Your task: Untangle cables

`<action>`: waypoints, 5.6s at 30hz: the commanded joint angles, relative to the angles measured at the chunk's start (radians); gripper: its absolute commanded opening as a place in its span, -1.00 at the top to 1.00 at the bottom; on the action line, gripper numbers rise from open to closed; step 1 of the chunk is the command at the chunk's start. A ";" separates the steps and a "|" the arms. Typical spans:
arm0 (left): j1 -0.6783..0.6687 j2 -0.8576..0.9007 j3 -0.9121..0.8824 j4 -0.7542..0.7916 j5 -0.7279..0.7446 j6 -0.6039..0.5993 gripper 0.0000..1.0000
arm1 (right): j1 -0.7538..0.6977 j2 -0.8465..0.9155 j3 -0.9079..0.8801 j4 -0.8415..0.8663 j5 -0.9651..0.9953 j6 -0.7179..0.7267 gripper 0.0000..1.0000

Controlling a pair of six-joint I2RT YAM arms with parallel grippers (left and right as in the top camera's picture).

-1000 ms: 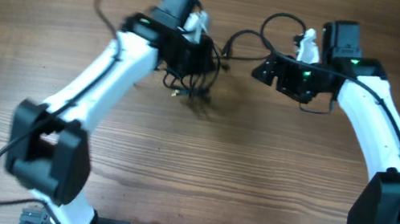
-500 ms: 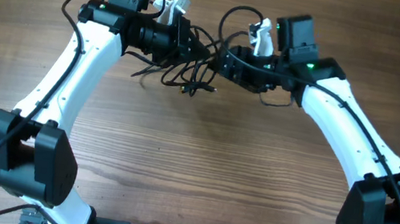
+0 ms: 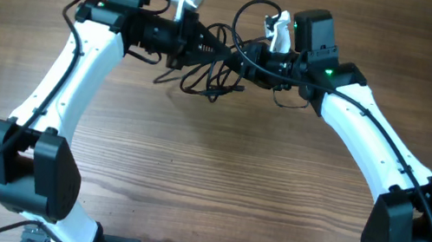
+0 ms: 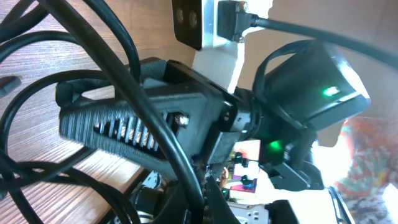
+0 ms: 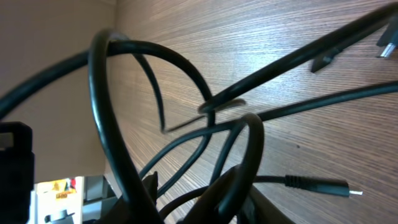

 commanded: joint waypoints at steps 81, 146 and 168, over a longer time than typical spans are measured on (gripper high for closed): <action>0.039 -0.396 -0.316 -0.020 -0.763 0.126 -0.35 | -0.266 -0.160 -0.005 -0.341 -0.001 -0.196 -0.50; -0.289 0.053 -0.317 0.206 -1.073 -0.507 -0.04 | -0.254 -0.160 -0.005 -0.484 0.474 -0.187 -1.00; -0.303 0.053 -0.317 0.203 -1.082 -0.507 0.03 | -0.254 -0.160 -0.005 -0.433 0.406 -0.159 -1.00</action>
